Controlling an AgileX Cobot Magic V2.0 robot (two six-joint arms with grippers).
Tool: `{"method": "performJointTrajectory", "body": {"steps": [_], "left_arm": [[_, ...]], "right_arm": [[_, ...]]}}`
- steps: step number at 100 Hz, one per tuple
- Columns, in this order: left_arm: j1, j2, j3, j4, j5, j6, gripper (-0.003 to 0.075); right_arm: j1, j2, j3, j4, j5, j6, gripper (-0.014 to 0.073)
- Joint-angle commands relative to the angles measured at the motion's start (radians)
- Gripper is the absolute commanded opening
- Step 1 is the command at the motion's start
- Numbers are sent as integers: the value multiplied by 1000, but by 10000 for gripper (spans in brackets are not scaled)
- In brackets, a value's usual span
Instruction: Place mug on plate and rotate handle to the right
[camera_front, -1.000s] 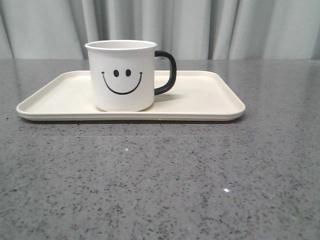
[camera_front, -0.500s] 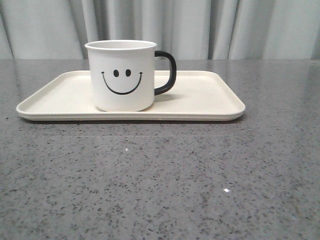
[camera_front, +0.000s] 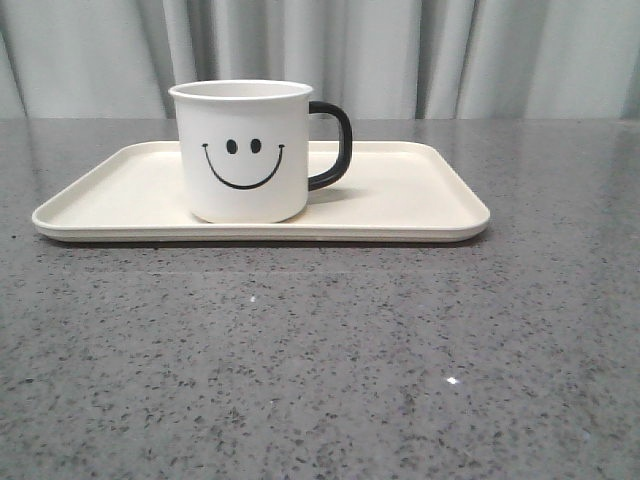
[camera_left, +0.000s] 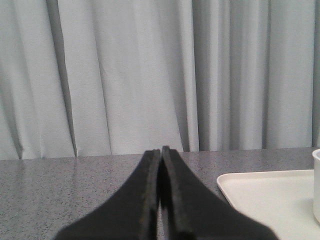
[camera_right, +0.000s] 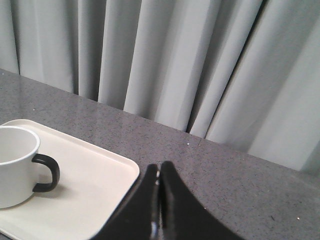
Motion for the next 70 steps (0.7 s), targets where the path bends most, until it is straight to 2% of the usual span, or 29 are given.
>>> {"method": "performJointTrajectory", "body": {"steps": [1,41,70], "left_arm": [[2,-29,11,-17,-68,-10,-20],[2,-29,11,-17,-68,-10,-20],[2,-29,11,-17,-68,-10,-20]], "right_arm": [[-1,4,-26,21,-48,-1,-61],[0,2,-26,21,-48,-1,-61],[2,-128,-17,9,-71,-3,-61]]}}
